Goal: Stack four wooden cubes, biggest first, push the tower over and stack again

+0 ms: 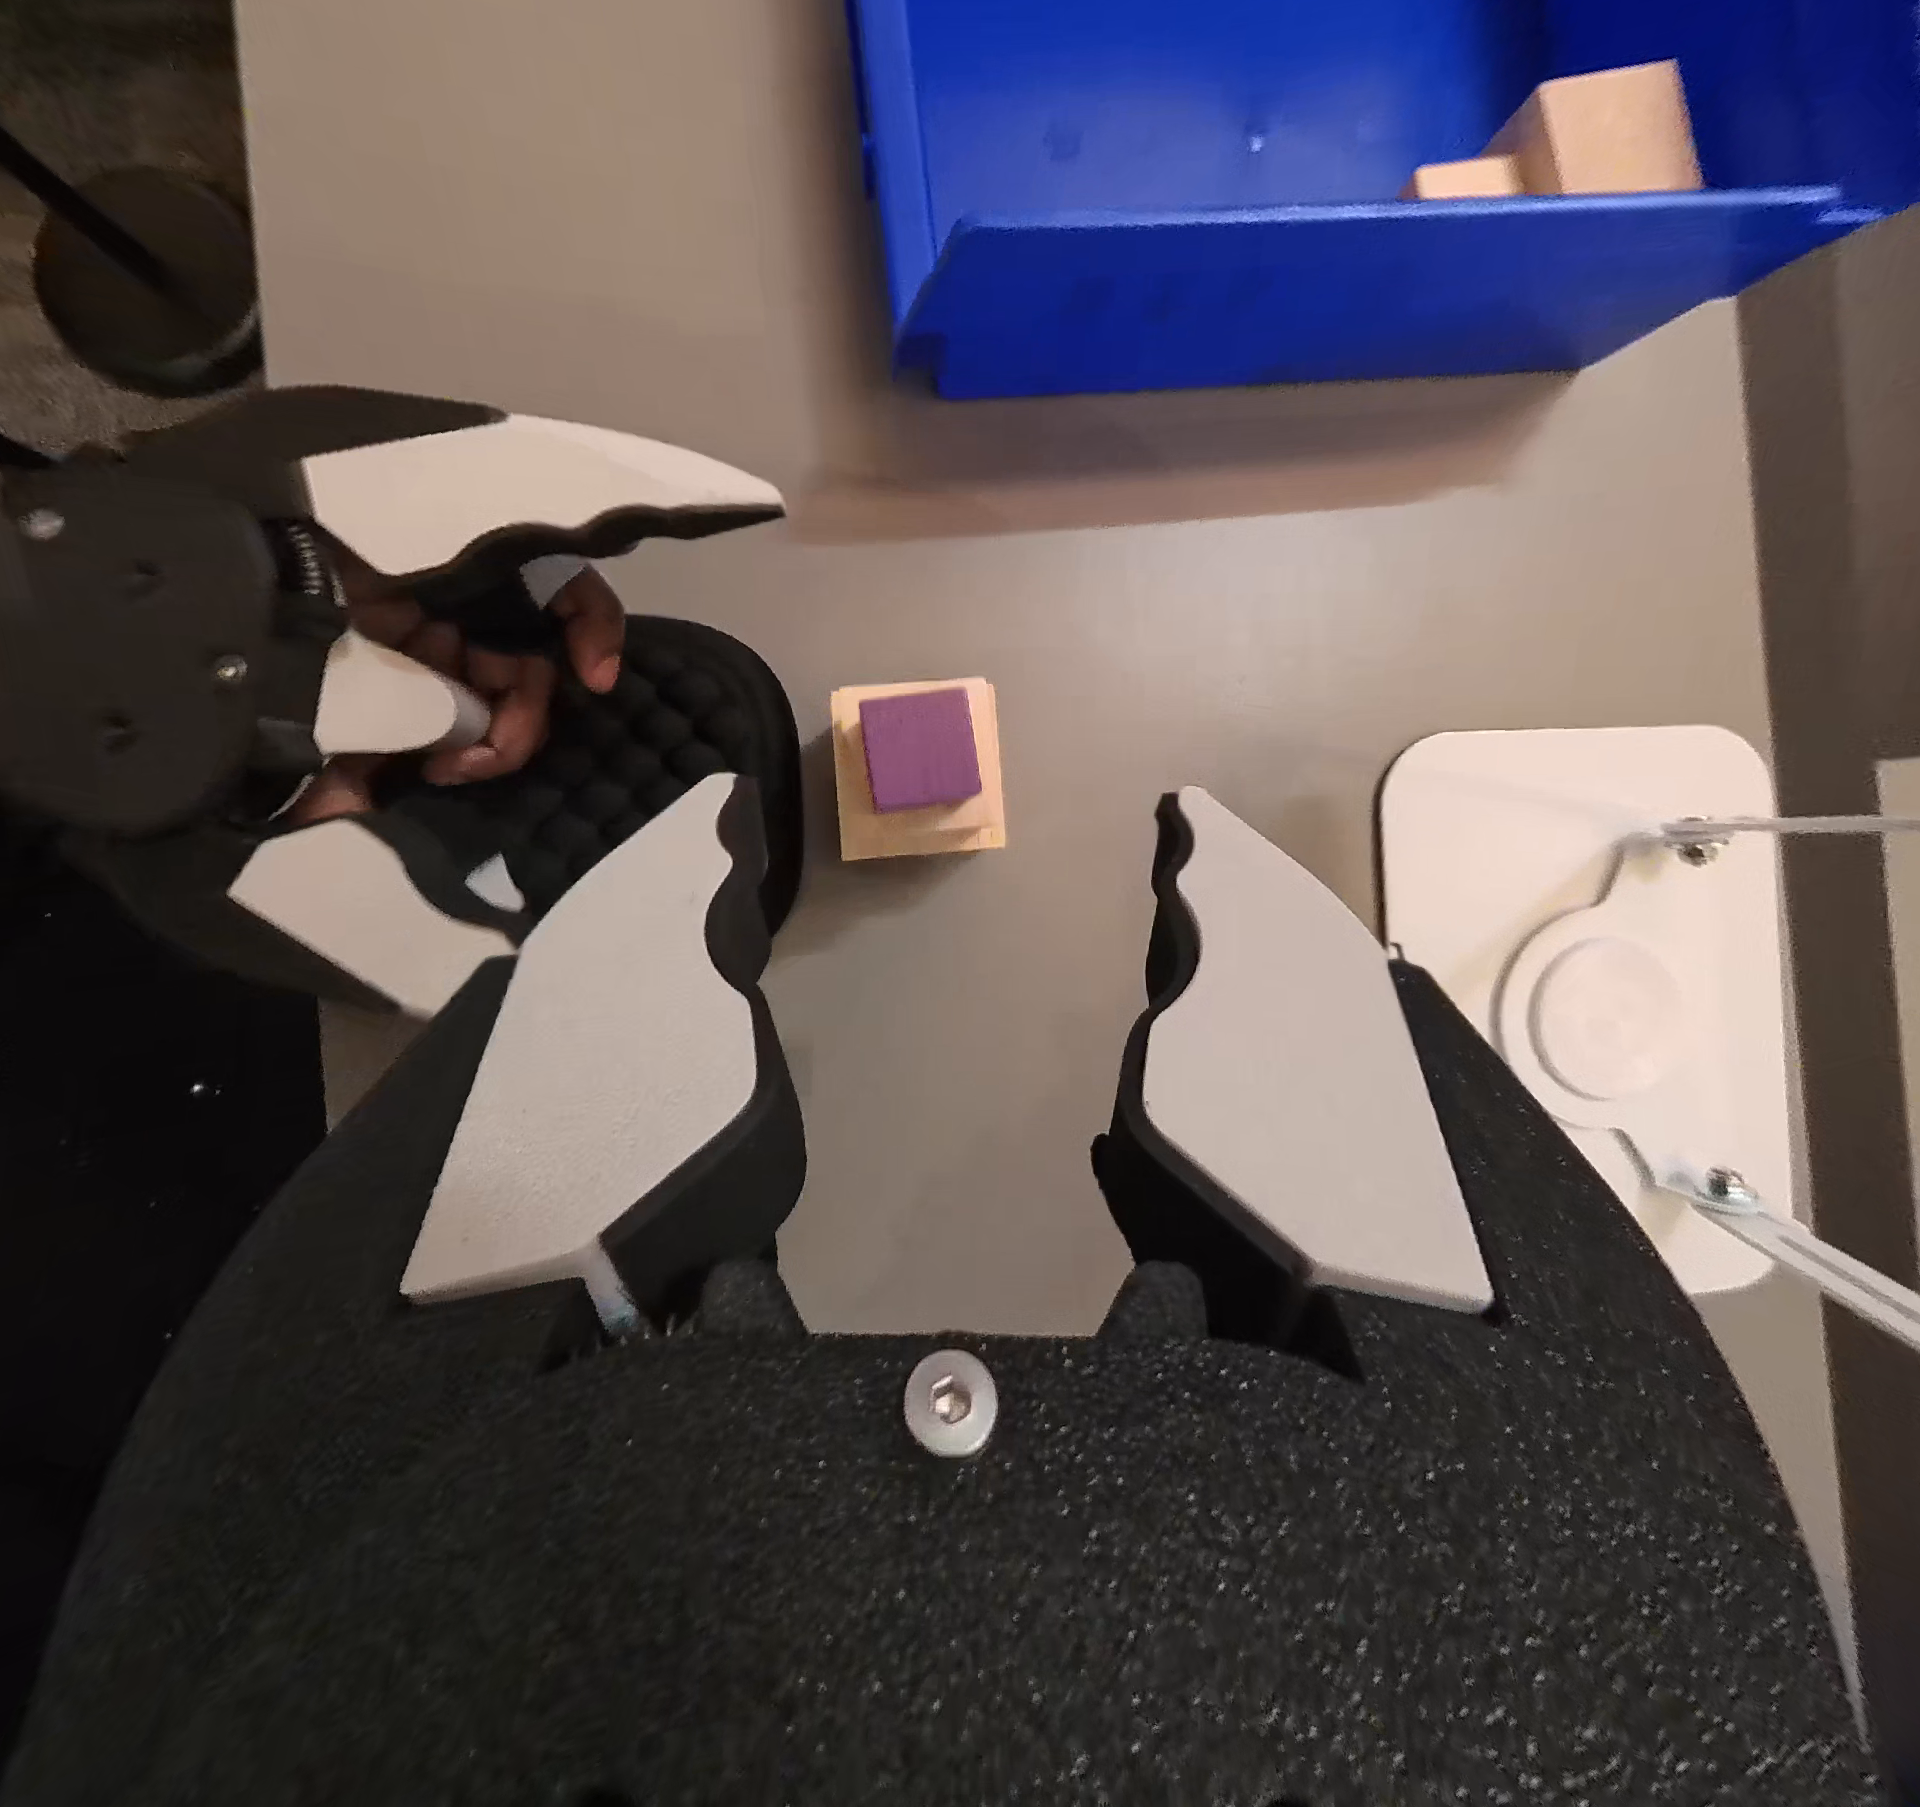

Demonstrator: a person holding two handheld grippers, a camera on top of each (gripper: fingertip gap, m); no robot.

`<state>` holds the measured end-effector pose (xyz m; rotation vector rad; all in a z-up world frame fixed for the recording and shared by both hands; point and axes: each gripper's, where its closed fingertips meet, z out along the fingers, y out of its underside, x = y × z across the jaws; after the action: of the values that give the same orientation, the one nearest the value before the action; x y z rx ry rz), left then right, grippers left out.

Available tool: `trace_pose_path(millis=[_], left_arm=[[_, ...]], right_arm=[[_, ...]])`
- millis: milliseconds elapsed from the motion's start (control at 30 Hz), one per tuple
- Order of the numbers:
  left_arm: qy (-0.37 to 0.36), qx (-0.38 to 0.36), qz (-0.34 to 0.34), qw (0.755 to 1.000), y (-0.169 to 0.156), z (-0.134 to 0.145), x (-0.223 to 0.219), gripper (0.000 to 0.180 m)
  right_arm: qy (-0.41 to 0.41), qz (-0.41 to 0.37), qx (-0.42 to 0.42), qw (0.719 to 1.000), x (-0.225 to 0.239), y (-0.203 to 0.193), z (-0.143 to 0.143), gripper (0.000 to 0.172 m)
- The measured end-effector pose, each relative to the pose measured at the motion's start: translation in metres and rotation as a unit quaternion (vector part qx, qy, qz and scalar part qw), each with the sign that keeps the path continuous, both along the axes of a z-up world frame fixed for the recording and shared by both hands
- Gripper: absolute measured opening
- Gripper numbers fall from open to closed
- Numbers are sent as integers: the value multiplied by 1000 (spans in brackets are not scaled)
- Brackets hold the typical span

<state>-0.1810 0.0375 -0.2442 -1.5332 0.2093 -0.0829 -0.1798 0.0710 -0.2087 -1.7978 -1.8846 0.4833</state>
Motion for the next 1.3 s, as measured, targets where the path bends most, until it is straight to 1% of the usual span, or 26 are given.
trace_pose_path(millis=[133,233,333,500,600,700,767,833,967,1033,1133,1233,1300], left_arm=[[1,-1,1,1000,0,0,0,117],[0,0,1,1000,0,0,0,117],[0,1,-1,1000,0,0,0,117],[3,0,-1,1000,0,0,1,117],[7,2,0,1000,0,0,1,117],[7,0,0,1000,0,0,1,117],[9,0,0,1000,0,0,2,117],[12,1,-1,1000,0,0,2,117],[14,1,-1,1000,0,0,3,117],[13,-1,-1,1000,0,-1,3,117],[14,-2,-1,1000,1,-1,3,117],[16,0,0,1000,0,-1,3,116],[15,0,-1,1000,0,-1,3,116]], right_arm=[[29,-7,-3,1000,30,-1,10,70],[34,-4,-12,999,55,-8,4,66],[39,15,-41,998,76,-26,-19,64],[19,42,-73,996,107,-52,-77,65],[46,52,-93,993,111,-64,-90,60],[63,57,-98,992,114,-69,-98,61],[51,61,-95,992,117,-70,-107,65],[47,72,-91,992,118,-72,-112,65],[33,105,-66,992,117,-81,-121,65],[21,128,-48,990,116,-85,-125,61],[2,107,-19,994,109,-74,-128,56],[1,77,-26,997,99,-67,-129,46],[-19,54,-36,998,99,-62,-134,37]])
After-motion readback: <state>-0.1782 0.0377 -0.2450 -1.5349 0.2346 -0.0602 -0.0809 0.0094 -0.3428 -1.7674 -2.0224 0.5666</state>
